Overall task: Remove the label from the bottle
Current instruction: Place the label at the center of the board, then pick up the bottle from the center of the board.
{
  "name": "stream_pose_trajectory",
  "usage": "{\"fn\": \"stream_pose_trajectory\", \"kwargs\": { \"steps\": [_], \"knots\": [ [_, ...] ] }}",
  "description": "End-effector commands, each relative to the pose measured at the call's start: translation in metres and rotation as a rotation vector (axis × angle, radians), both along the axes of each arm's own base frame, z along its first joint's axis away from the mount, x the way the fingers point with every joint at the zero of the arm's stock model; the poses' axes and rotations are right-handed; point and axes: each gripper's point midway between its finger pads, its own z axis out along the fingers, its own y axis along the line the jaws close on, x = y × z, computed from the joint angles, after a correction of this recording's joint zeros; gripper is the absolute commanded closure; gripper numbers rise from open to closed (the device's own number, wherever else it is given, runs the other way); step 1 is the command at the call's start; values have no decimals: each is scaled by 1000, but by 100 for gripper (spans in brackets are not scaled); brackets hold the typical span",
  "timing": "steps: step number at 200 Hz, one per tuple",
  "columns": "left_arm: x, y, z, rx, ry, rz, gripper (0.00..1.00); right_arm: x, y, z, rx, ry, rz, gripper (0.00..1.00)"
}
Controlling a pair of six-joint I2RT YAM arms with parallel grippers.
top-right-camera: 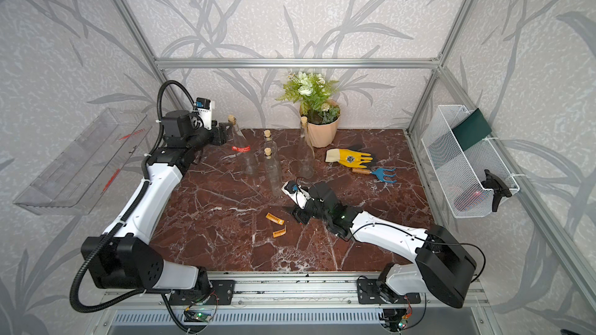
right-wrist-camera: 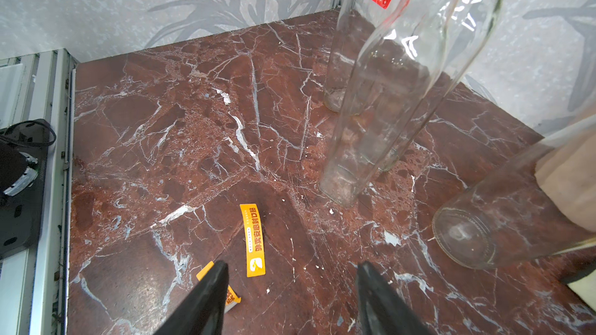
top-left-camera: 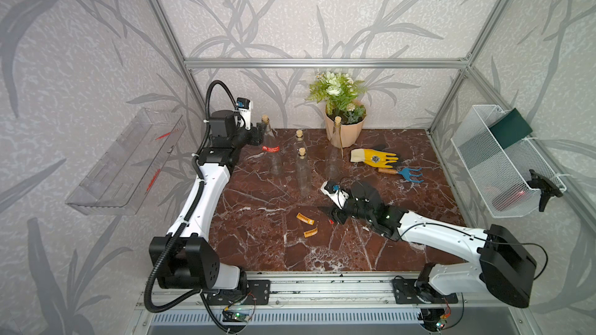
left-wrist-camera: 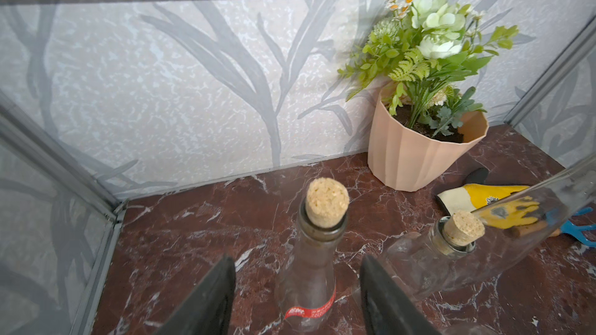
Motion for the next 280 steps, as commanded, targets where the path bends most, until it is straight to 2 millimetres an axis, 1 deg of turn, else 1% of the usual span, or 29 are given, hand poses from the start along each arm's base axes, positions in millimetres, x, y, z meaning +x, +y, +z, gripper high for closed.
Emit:
{"fn": "stream_pose_trajectory", "kwargs": {
  "steps": [1,11,28,48,59,88,116,162,198,248,280],
  "knots": [
    [5,-16,18,32,-133,-163,38,0,9,17,40,-23,24,36],
    [8,-16,15,32,-151,-187,39,0,9,17,40,-22,25,35],
    [13,-21,9,45,-188,-248,39,-1,8,15,39,-17,24,35],
    [22,-18,-3,54,-195,-267,42,-2,7,15,41,-14,24,35],
    [26,-17,-8,35,-191,-285,45,-3,6,15,41,-15,23,35],
    [37,-13,-20,-25,-173,-298,46,-4,3,15,33,-20,19,35],
    [44,-17,-27,-68,-156,-324,47,-4,3,13,28,-14,17,35],
    [52,-17,-32,-93,-154,-323,49,-3,3,10,27,0,14,35],
    [53,-18,-32,-102,-162,-319,54,-3,4,7,25,10,10,35],
    [54,-15,-38,-97,-163,-298,60,-3,3,5,22,17,4,35],
    [55,-14,-38,-102,-164,-292,66,-3,2,4,18,21,-1,35]
  ]
}}
